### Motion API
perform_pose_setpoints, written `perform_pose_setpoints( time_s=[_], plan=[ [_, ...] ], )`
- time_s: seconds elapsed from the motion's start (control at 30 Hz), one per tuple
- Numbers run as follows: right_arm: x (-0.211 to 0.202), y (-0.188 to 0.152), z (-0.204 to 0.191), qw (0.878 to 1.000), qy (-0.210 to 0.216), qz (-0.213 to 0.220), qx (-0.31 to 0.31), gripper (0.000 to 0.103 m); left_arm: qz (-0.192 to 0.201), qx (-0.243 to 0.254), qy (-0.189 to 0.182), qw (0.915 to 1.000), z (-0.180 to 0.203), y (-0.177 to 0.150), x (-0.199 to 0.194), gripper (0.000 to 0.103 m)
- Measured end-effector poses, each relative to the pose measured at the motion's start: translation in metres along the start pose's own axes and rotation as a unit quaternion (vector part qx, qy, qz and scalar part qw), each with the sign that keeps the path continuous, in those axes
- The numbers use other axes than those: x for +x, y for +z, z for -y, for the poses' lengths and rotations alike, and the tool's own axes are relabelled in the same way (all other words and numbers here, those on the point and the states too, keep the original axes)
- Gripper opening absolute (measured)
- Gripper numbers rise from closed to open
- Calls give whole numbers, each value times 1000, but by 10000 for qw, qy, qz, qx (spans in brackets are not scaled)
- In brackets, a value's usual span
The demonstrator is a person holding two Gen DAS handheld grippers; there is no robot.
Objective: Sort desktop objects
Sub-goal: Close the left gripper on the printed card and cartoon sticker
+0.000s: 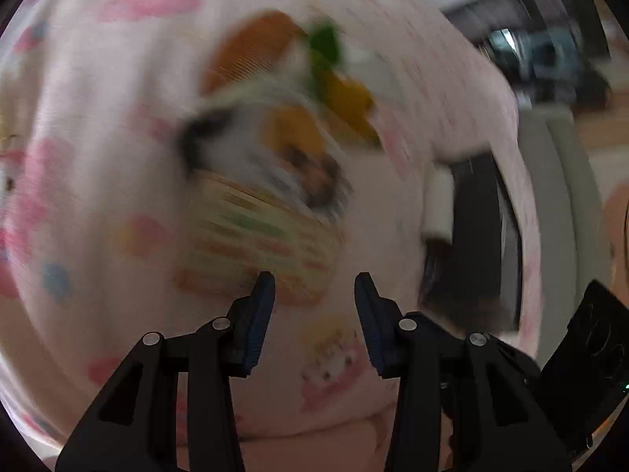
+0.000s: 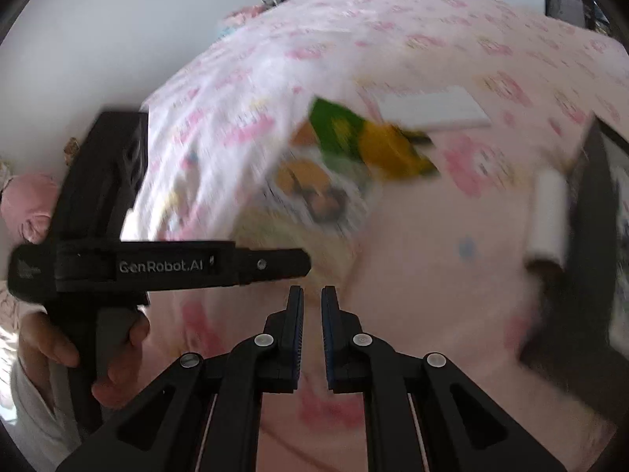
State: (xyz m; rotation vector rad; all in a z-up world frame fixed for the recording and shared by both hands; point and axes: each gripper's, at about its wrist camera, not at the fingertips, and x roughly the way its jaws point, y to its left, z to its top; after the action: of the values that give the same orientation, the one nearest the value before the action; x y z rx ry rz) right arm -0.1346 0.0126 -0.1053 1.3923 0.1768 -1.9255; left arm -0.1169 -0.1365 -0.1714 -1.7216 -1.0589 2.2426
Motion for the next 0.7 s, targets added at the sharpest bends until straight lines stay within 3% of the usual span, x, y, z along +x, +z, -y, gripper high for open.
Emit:
perform_pose_setpoints(
  time_s=[0.07, 0.13, 0.23, 0.33, 0.5, 0.7],
  plan=[
    [-3, -15, 12, 9998, -65, -91, 154, 7, 39, 244, 141, 9996, 3, -5, -7, 42],
    [-2, -23, 24, 9993, -164, -133, 314, 7, 303, 131, 283, 9991, 3, 16, -3, 42],
    [-5, -21, 37, 9986, -400, -11, 337, 7, 887, -478, 543, 9934, -17, 31, -24, 42],
    [-2, -7, 33, 9994, -272, 88, 204, 11, 1163, -954, 771, 9856, -38, 35, -36, 44],
    [26, 13, 34, 9990, -316, -44, 305, 24, 726, -1030, 988, 9871, -52, 44, -17, 45],
    [56, 13, 42, 9976, -208, -303, 585, 37, 615, -658, 1074, 9901, -29, 52, -19, 45]
  ],
)
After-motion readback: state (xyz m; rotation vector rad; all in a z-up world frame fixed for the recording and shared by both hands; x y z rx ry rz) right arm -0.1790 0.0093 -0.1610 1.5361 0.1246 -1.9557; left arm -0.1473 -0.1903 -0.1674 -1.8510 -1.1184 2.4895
